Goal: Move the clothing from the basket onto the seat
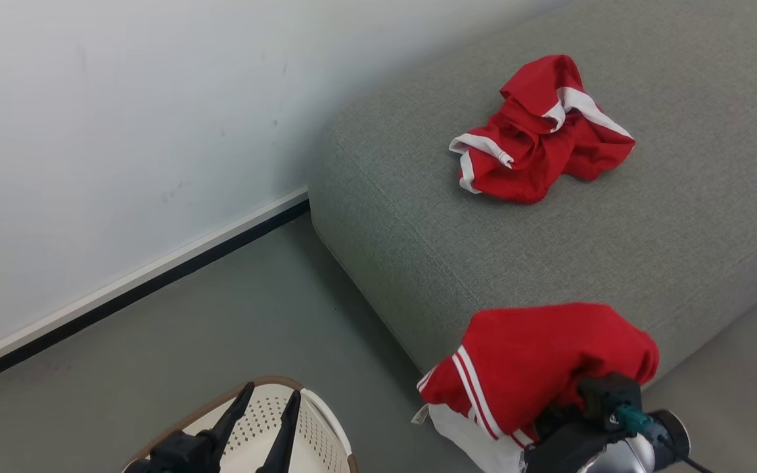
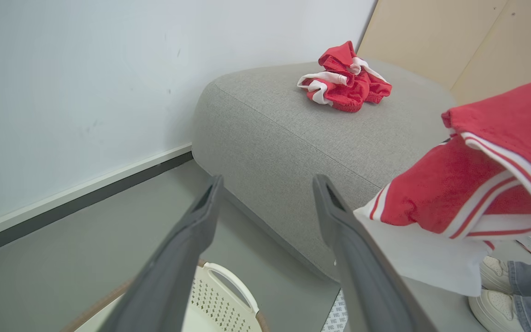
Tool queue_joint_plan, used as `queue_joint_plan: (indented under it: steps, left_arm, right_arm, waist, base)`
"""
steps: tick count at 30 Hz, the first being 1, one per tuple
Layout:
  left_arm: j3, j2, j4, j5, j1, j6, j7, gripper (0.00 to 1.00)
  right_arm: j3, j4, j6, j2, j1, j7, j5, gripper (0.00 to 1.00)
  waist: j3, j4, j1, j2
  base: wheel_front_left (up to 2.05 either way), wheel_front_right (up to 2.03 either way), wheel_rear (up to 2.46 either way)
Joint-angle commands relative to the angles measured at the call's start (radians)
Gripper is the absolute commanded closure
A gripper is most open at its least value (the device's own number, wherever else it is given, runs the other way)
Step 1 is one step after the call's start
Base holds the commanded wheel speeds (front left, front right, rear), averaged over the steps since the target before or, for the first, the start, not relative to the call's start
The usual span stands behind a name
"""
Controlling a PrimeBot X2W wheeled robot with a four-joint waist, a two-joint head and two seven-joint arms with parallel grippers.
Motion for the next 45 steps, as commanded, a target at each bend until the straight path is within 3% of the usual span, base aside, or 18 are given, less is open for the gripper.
queue_joint_plan:
  steps: [1, 8, 14, 20, 23, 31, 37, 43, 44, 45]
  left_arm:
    - [-0.005, 0.013, -0.008, 0.011, 0.005, -0.001, -0.003, 0.00]
    - [-0.030, 0.035, -0.051, 0.041, -0.024, -0.019, 0.015, 0.00]
    - [-0.063, 0.064, -0.129, 0.094, -0.092, -0.034, 0.061, 0.00]
    - [-0.097, 0.090, -0.222, 0.166, -0.169, -0.050, 0.103, 0.00]
    - [-0.102, 0.114, -0.291, 0.197, -0.187, -0.040, 0.115, 0.00]
    - [-0.097, 0.156, -0.442, 0.259, -0.162, 0.006, 0.113, 0.00]
    - [-0.113, 0.176, -0.524, 0.279, -0.104, 0.035, 0.112, 0.00]
    - [-0.133, 0.176, -0.566, 0.298, -0.111, 0.038, 0.128, 0.00]
    - [-0.132, 0.177, -0.570, 0.298, -0.116, 0.039, 0.134, 0.00]
    - [-0.131, 0.177, -0.572, 0.297, -0.123, 0.038, 0.135, 0.00]
  right_arm:
    - [0.006, -0.006, 0.000, -0.003, -0.038, 0.004, 0.011, 1.00]
    - [-0.048, -0.007, 0.000, -0.031, -0.189, 0.006, 0.050, 1.00]
    - [-0.136, 0.023, 0.000, -0.120, -0.422, 0.008, 0.133, 1.00]
    - [-0.248, 0.140, 0.000, -0.226, -0.670, 0.007, 0.251, 1.00]
    - [-0.314, 0.243, 0.000, -0.315, -0.817, 0.028, 0.251, 1.00]
    - [-0.460, 0.418, 0.000, -0.413, -1.042, 0.036, 0.188, 1.00]
    - [-0.585, 0.562, 0.000, -0.404, -1.098, 0.028, 0.151, 1.00]
    - [-0.677, 0.695, 0.000, -0.364, -1.017, -0.014, 0.080, 1.00]
    - [-0.680, 0.707, 0.000, -0.358, -1.007, -0.026, 0.062, 0.90]
    - [-0.684, 0.720, 0.000, -0.349, -0.998, -0.032, 0.046, 0.55]
  waist:
    - [0.007, 0.001, 0.0000, -0.0001]
    - [0.098, 0.049, 0.0000, -0.0001]
    - [0.250, 0.122, 0.0000, -0.0001]
    - [0.386, 0.189, 0.0000, -0.0001]
    - [0.468, 0.223, 0.0000, -0.0001]
    - [0.591, 0.254, 0.0000, -0.0001]
    - [0.630, 0.250, 0.0000, -0.0001]
    - [0.632, 0.255, 0.0000, -0.0001]
    - [0.633, 0.255, 0.0000, -0.0001]
    - [0.634, 0.255, 0.0000, -0.0001]
  base:
    - [0.00, 0.00, 0.00]
    - [0.00, 0.00, 0.00]
    - [0.00, 0.00, 0.00]
    - [0.00, 0.00, 0.00]
    - [0.00, 0.00, 0.00]
    - [0.00, 0.00, 0.00]
    - [0.00, 0.00, 0.00]
    - [0.00, 0.00, 0.00]
    - [0.00, 0.00, 0.00]
    - [0.00, 0.00, 0.00]
